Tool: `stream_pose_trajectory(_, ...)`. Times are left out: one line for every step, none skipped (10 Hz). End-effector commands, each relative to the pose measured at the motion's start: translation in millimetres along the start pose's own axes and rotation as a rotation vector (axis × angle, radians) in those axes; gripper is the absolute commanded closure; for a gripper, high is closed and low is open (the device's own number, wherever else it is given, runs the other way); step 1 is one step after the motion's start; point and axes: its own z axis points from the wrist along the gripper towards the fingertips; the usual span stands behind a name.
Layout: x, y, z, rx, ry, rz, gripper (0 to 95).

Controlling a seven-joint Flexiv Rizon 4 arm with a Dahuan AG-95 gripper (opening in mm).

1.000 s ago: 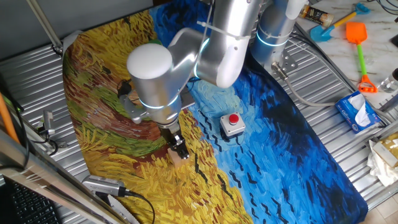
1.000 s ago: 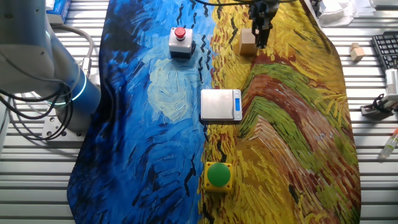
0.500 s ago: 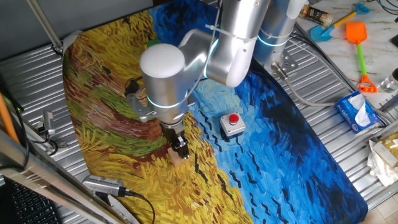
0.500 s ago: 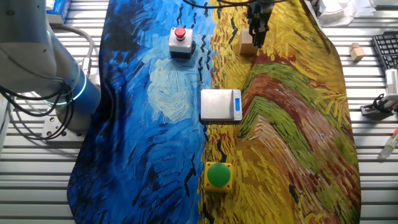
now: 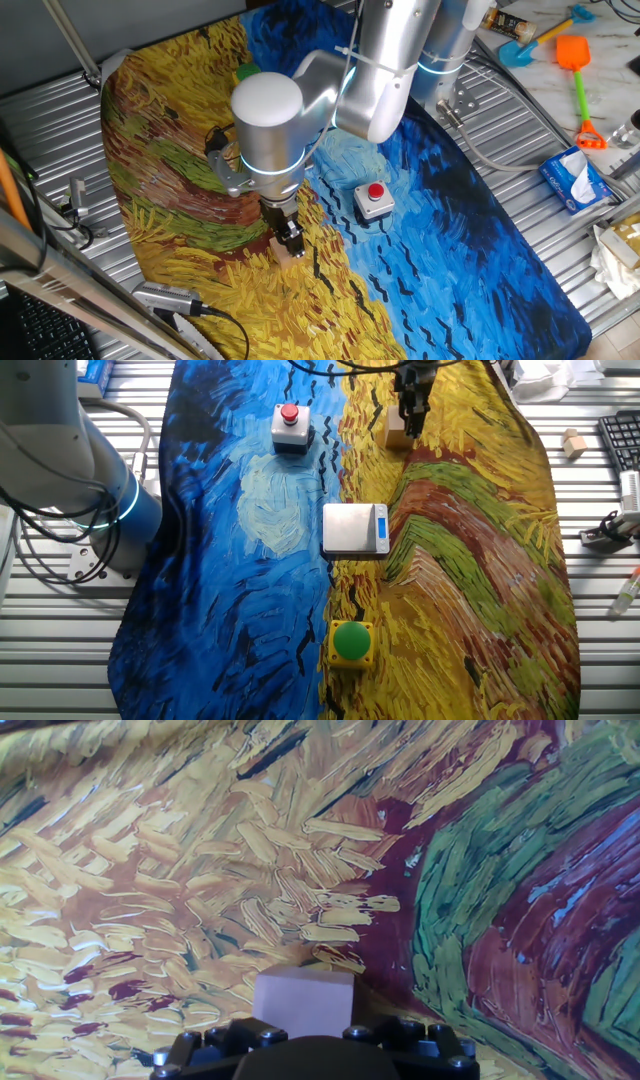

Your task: Place the block on the scale

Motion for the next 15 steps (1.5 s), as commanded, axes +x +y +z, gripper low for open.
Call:
stream_pose_trajectory(0.3,6.5,0.7,0.005,-0.008,0.015,19.0)
stream_pose_trajectory(0.4,7.5,0.8,0.006,-0.008,0.018,19.0)
stream_pose_trajectory(0.7,11.2,1.1,0.013,-0.008,0.027,19.0)
stream_pose_trajectory(0.7,11.1,1.1,0.016,-0.007,0.026,19.0)
stream_pose_trajectory(0.7,11.1,1.1,0.016,-0.007,0.026,19.0)
stream_pose_trajectory(0.6,11.1,1.1,0.019,-0.008,0.027,19.0)
stream_pose_trajectory(0.6,11.1,1.1,0.02,-0.008,0.026,19.0)
stream_pose_trajectory(0.6,11.1,1.1,0.021,-0.008,0.024,19.0)
stream_pose_trajectory(0.6,11.1,1.1,0.022,-0.008,0.024,19.0)
stream_pose_trajectory(0.6,11.1,1.1,0.022,-0.008,0.022,19.0)
stream_pose_trajectory(0.6,11.1,1.1,0.022,-0.007,0.016,19.0)
stream_pose_trajectory(0.6,11.1,1.1,0.022,-0.007,0.013,19.0)
stream_pose_trajectory(0.6,11.1,1.1,0.022,-0.008,0.013,19.0)
stream_pose_trajectory(0.6,11.1,1.1,0.022,-0.011,0.014,19.0)
stream_pose_trajectory(0.6,11.1,1.1,0.022,-0.011,0.013,19.0)
